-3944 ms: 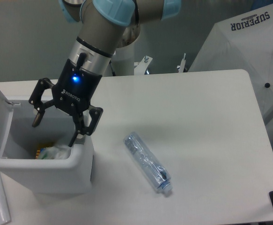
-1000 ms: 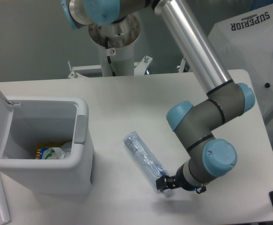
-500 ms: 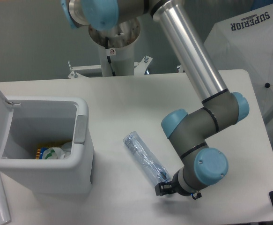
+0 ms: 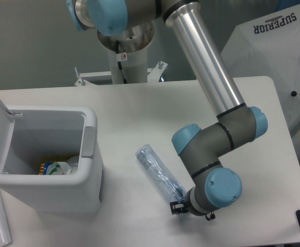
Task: Place the trash in the trash can
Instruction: 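Lower the gripper and close on the bottle's cap end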
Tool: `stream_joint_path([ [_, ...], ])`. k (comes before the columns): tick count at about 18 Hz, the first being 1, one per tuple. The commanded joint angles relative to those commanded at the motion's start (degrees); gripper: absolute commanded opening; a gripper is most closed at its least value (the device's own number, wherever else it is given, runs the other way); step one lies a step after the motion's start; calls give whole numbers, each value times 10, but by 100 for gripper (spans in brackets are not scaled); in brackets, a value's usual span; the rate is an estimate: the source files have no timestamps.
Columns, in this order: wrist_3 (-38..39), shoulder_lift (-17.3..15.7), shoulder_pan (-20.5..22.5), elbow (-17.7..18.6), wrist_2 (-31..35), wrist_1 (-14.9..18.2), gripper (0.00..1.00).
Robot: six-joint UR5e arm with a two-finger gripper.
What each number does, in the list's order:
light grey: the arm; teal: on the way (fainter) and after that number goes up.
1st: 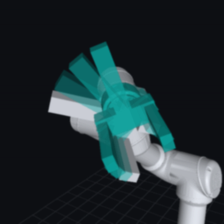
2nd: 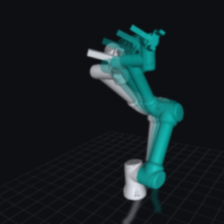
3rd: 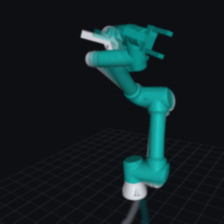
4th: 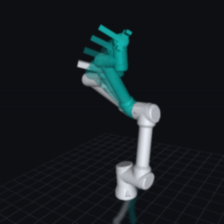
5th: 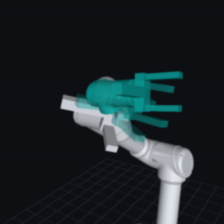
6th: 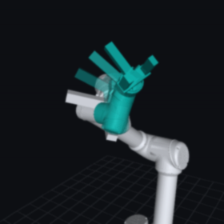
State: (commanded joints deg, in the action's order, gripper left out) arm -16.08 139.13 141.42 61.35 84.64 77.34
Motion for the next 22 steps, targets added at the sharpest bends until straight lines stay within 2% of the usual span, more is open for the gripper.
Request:
stream_joint_path([
  [3, 0, -2, 0, 0, -1, 2, 36],
  [8, -10, -15, 3, -3, -5, -1, 36],
  [10, -17, -20, 8, -15, -6, -5, 35],
  [12, -25, -22, 11, -35, -16, -36, 33],
  [15, -30, -49, 32, -40, -77, -75, 28],
  [22, -32, -113, 67, -41, -186, -115, 28],
])
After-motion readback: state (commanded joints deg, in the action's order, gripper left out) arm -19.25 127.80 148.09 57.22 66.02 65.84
